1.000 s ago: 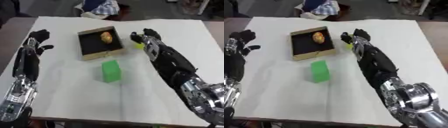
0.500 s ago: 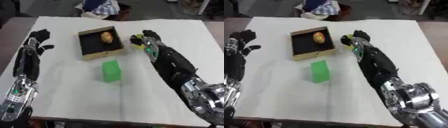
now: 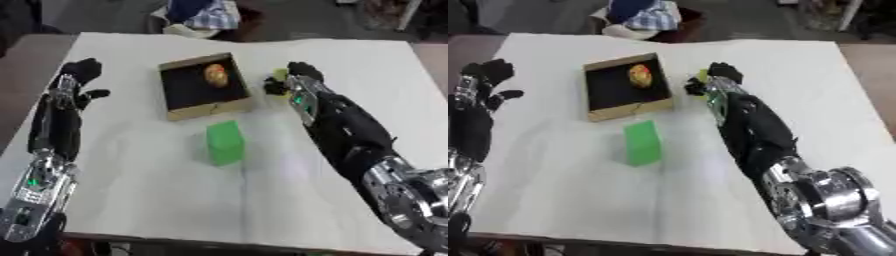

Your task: Pick up objects on the table and place them in the box.

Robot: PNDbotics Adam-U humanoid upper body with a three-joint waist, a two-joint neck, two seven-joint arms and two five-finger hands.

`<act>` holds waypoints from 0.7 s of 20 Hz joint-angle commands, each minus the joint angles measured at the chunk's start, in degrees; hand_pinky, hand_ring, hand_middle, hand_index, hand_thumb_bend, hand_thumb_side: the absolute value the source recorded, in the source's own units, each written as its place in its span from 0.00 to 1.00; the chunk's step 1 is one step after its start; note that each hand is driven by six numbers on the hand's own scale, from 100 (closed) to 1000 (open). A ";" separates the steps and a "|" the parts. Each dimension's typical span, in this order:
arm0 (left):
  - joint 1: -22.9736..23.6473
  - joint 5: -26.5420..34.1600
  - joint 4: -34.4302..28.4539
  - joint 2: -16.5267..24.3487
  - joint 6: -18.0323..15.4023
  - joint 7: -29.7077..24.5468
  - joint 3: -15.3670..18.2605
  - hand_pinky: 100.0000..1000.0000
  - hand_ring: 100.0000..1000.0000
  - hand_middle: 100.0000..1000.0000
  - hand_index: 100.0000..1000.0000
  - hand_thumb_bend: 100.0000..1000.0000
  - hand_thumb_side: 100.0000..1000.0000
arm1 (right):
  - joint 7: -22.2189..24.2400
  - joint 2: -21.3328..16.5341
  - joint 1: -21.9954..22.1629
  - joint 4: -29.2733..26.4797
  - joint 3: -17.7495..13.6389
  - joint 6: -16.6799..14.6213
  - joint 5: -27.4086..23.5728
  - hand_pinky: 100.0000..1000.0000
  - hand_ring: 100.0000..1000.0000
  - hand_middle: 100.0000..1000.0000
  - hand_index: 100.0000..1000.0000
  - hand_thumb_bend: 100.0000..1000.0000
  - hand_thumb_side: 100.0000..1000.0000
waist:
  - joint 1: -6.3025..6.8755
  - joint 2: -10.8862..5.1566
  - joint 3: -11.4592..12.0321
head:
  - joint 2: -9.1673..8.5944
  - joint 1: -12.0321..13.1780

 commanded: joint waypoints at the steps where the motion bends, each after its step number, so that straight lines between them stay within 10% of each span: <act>1: -0.61 0.36 -0.86 0.91 -0.06 -0.13 0.55 0.68 0.87 0.73 0.80 0.00 0.91 | -0.39 -0.48 -0.87 -1.38 -0.40 0.36 0.77 0.72 0.79 0.90 0.99 0.00 0.51 | 0.64 -0.97 -0.04 | 0.28 0.18; 9: -0.58 0.44 -0.83 0.91 -0.03 -0.01 0.58 0.68 0.87 0.73 0.80 0.00 0.91 | -2.49 -0.32 -0.48 -2.11 -0.97 0.13 -0.20 0.57 0.62 0.86 0.98 0.00 0.10 | 0.60 -0.92 0.01 | 0.28 0.36; 14: -0.55 0.48 -0.79 0.92 0.00 0.06 0.59 0.68 0.87 0.73 0.80 0.00 0.91 | -4.82 -0.29 -0.51 -3.25 -1.19 -0.43 -0.95 0.54 0.58 0.84 0.98 0.00 0.06 | 0.60 -0.91 0.01 | 0.28 0.44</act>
